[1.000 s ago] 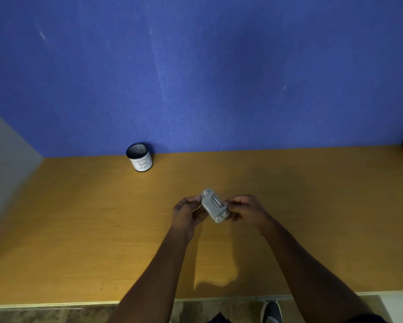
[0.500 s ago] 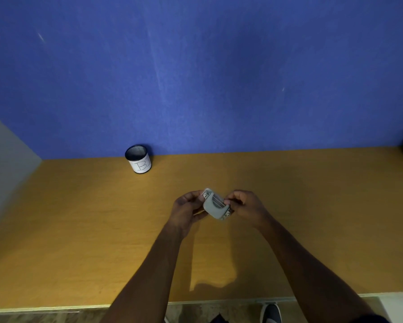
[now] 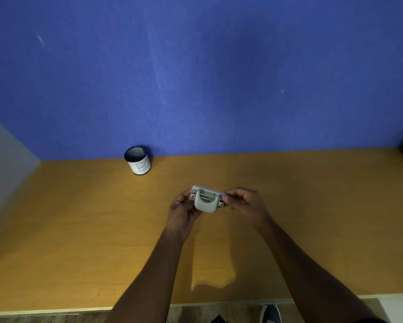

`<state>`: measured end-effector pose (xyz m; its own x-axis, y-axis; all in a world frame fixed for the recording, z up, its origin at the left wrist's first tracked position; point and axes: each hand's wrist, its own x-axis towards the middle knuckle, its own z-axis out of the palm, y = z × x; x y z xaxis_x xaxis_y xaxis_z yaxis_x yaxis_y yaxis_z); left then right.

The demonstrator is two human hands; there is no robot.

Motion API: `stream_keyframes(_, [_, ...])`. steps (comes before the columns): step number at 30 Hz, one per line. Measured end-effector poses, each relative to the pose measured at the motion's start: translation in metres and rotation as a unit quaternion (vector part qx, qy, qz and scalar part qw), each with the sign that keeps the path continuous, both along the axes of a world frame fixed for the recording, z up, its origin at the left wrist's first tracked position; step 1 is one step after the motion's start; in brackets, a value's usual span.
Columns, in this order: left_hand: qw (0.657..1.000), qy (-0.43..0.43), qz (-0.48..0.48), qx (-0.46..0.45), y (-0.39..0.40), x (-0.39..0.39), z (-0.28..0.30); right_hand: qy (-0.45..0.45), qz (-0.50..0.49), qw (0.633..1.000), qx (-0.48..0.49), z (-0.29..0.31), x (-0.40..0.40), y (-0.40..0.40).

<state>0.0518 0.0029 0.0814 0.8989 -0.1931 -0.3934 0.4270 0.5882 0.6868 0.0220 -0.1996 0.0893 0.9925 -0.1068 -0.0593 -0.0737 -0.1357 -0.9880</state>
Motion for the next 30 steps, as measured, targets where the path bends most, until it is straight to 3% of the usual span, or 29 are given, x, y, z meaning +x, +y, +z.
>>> stream_keyframes(11, [1.0,-0.01,-0.014,-0.006,0.002,-0.002,-0.001,-0.009,0.008,0.999,-0.046,0.005,0.002,-0.002])
stream_keyframes(18, [0.998,0.033,-0.035,0.046,0.0,-0.002,0.004,0.076,-0.014,0.997,0.025,0.003,0.004,-0.005])
stream_keyframes(22, [0.995,0.056,-0.033,0.073,-0.001,0.0,0.006,0.075,-0.037,0.994,0.071,0.0,0.0,-0.005])
stream_keyframes(26, [0.993,0.102,0.019,0.054,-0.005,0.0,0.005,0.052,-0.047,0.995,0.075,0.001,-0.001,-0.004])
stream_keyframes(30, [0.982,0.154,0.093,0.049,-0.006,0.002,0.001,0.018,-0.011,1.0,-0.004,-0.003,-0.005,0.0])
